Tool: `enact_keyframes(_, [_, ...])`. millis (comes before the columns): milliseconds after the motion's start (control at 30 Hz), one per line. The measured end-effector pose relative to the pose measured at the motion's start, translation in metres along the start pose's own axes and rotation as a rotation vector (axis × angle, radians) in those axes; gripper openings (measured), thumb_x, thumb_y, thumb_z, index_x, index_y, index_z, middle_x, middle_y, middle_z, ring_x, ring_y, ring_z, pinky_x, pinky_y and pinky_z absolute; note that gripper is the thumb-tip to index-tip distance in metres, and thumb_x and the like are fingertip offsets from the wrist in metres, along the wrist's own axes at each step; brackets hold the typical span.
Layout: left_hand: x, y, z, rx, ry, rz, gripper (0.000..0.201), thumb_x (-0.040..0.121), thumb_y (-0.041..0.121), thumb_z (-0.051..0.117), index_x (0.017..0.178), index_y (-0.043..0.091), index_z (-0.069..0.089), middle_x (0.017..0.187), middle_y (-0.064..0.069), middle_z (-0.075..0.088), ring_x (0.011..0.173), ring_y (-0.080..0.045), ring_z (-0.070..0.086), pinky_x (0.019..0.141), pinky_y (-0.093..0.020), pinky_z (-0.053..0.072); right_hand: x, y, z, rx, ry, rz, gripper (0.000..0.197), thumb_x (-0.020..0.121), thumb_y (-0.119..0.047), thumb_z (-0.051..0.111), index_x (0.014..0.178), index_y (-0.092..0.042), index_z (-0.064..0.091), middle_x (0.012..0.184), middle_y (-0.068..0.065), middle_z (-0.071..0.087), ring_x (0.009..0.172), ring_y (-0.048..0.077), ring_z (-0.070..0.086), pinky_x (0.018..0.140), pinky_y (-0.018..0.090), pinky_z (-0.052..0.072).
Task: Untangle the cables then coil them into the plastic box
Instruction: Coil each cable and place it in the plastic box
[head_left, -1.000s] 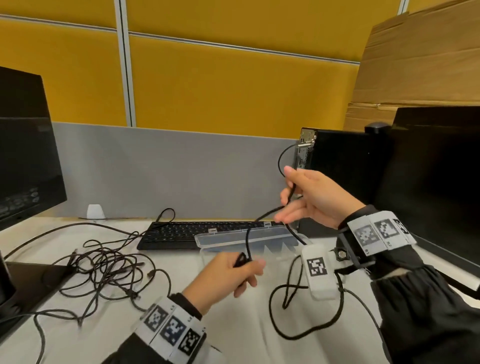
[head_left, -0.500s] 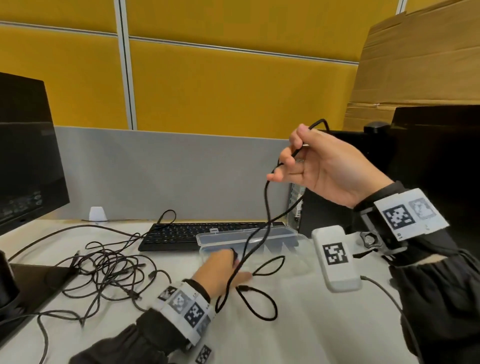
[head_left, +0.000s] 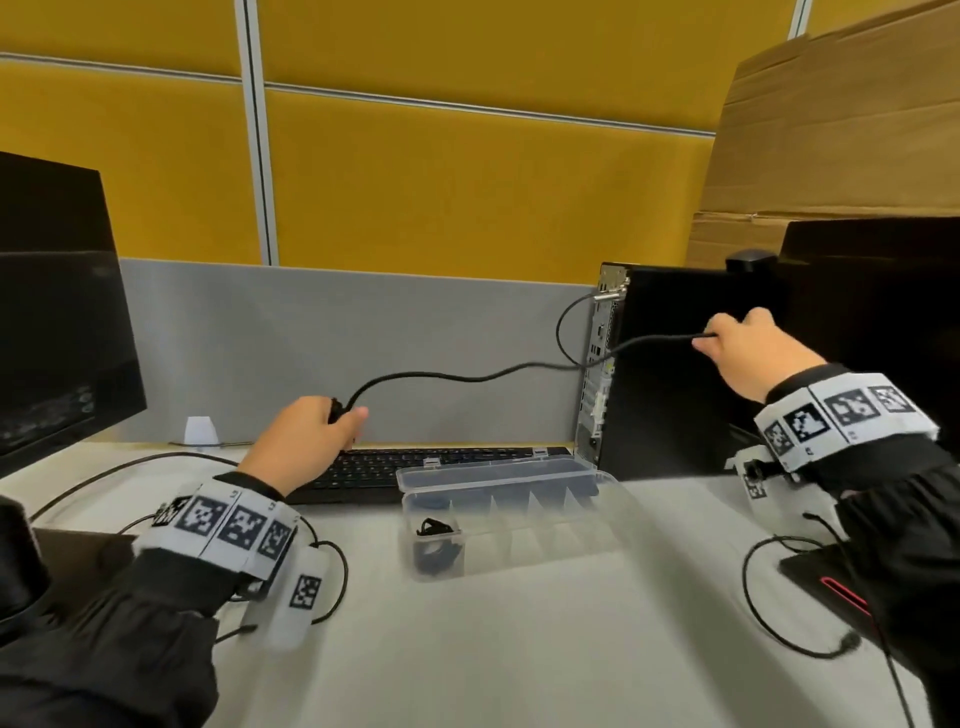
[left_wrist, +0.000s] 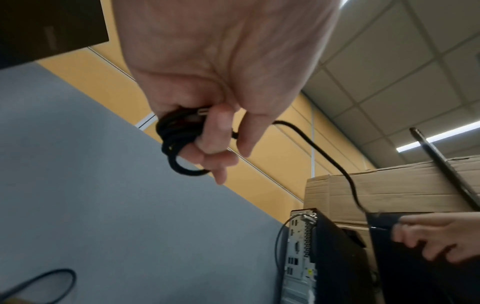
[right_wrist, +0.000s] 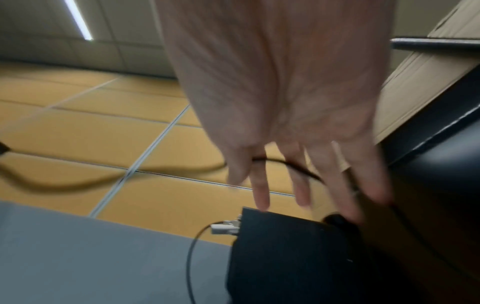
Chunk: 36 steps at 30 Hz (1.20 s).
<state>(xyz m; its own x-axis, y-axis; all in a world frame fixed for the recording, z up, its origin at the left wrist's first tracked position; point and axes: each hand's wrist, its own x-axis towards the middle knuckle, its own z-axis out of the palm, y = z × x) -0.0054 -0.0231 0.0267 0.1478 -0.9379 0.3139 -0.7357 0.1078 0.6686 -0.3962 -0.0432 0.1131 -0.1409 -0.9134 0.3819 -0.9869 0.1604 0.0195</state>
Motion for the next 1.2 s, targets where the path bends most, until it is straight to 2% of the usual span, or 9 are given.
enact_keyframes(100, [-0.005, 0.002, 0.01, -0.108, -0.081, 0.035, 0.037, 0.096, 0.032, 0.047, 0.07, 0.01, 0.063, 0.066, 0.002, 0.064, 0.06, -0.017, 0.055, 0.065, -0.029, 0.042, -0.019, -0.033, 0.006, 0.007, -0.129, -0.005, 0.058, 0.095, -0.042, 0.046, 0.145, -0.026, 0.021, 0.142, 0.016, 0.031, 0.119, 0.04, 0.047, 0.095, 0.048, 0.043])
enact_keyframes(267, [-0.036, 0.03, 0.022, -0.505, -0.328, 0.101, 0.033, 0.096, 0.022, 0.047, 0.079, 0.001, 0.067, 0.053, 0.004, 0.054, 0.039, -0.006, 0.036, 0.046, -0.017, 0.031, -0.08, -0.12, 0.031, 0.417, -0.104, -0.578, 0.067, 0.092, -0.05, 0.046, 0.147, -0.032, 0.012, 0.145, 0.002, 0.035, 0.132, 0.021, 0.032, 0.106, 0.047, 0.033])
enact_keyframes(367, [-0.052, 0.05, 0.014, -0.744, -0.432, 0.176, 0.03, 0.094, 0.019, 0.045, 0.083, 0.0, 0.066, 0.052, 0.0, 0.053, 0.039, -0.008, 0.034, 0.047, -0.015, 0.032, -0.097, -0.144, 0.043, 0.778, 0.085, -0.689, 0.031, 0.099, -0.042, 0.032, 0.12, -0.023, 0.044, 0.087, -0.004, 0.06, 0.081, 0.011, 0.057, 0.078, 0.035, 0.046])
enact_keyframes(467, [-0.062, 0.057, 0.003, -0.947, -0.526, 0.215, 0.008, 0.081, 0.012, 0.061, 0.081, 0.005, 0.063, 0.048, -0.001, 0.057, 0.046, -0.01, 0.047, 0.052, -0.015, 0.041, -0.09, -0.14, 0.044, 0.941, 0.325, -0.617, 0.036, 0.099, -0.046, 0.023, 0.089, -0.017, 0.041, 0.052, -0.009, 0.034, 0.048, 0.011, 0.039, 0.05, 0.03, 0.032])
enact_keyframes(567, [-0.068, 0.062, 0.004, -1.206, -0.603, 0.209, 0.01, 0.064, 0.009, 0.062, 0.068, 0.013, 0.07, 0.05, -0.005, 0.058, 0.045, -0.01, 0.055, 0.052, -0.016, 0.047, -0.083, -0.14, 0.053, 0.838, 0.119, -0.599, 0.041, 0.091, -0.053, 0.016, 0.096, -0.02, 0.041, 0.058, -0.001, 0.049, 0.053, 0.015, 0.049, 0.056, 0.037, 0.041])
enact_keyframes(667, [-0.067, 0.065, 0.007, -1.377, -0.457, 0.22, 0.017, 0.07, -0.001, 0.059, 0.078, 0.007, 0.072, 0.067, -0.006, 0.069, 0.058, -0.012, 0.067, 0.06, -0.016, 0.052, -0.097, -0.148, 0.073, 0.613, -0.195, -0.694, 0.036, 0.095, -0.051, 0.018, 0.104, -0.024, 0.041, 0.08, 0.001, 0.061, 0.075, 0.023, 0.058, 0.069, 0.038, 0.048])
enact_keyframes(867, [-0.057, 0.057, 0.018, -1.33, -0.202, 0.2, 0.044, 0.092, 0.004, 0.038, 0.083, 0.02, 0.078, 0.111, -0.008, 0.069, 0.12, -0.015, 0.055, 0.103, -0.029, 0.037, -0.132, -0.14, 0.08, 0.405, -0.368, -0.825, 0.023, 0.099, -0.048, 0.018, 0.09, -0.031, 0.031, 0.084, 0.003, 0.057, 0.077, 0.026, 0.054, 0.074, 0.042, 0.046])
enact_keyframes(1067, [-0.054, 0.056, 0.026, -0.959, -0.052, 0.26, 0.028, 0.096, 0.011, 0.042, 0.107, 0.015, 0.067, 0.104, 0.017, 0.07, 0.118, 0.002, 0.051, 0.094, -0.015, 0.04, -0.148, -0.134, 0.053, 0.384, -0.274, -0.87, 0.024, 0.1, -0.046, 0.02, 0.085, -0.029, 0.029, 0.088, 0.003, 0.062, 0.076, 0.025, 0.055, 0.07, 0.04, 0.044])
enact_keyframes(1200, [-0.053, 0.048, 0.037, -0.69, -0.053, 0.26, 0.026, 0.101, 0.026, 0.032, 0.107, 0.015, 0.055, 0.089, 0.009, 0.074, 0.103, 0.001, 0.059, 0.101, -0.025, 0.034, -0.137, -0.133, 0.027, 0.295, 0.037, -0.787, 0.037, 0.093, -0.057, 0.017, 0.092, -0.03, 0.043, 0.094, -0.004, 0.062, 0.088, 0.023, 0.059, 0.063, 0.033, 0.039])
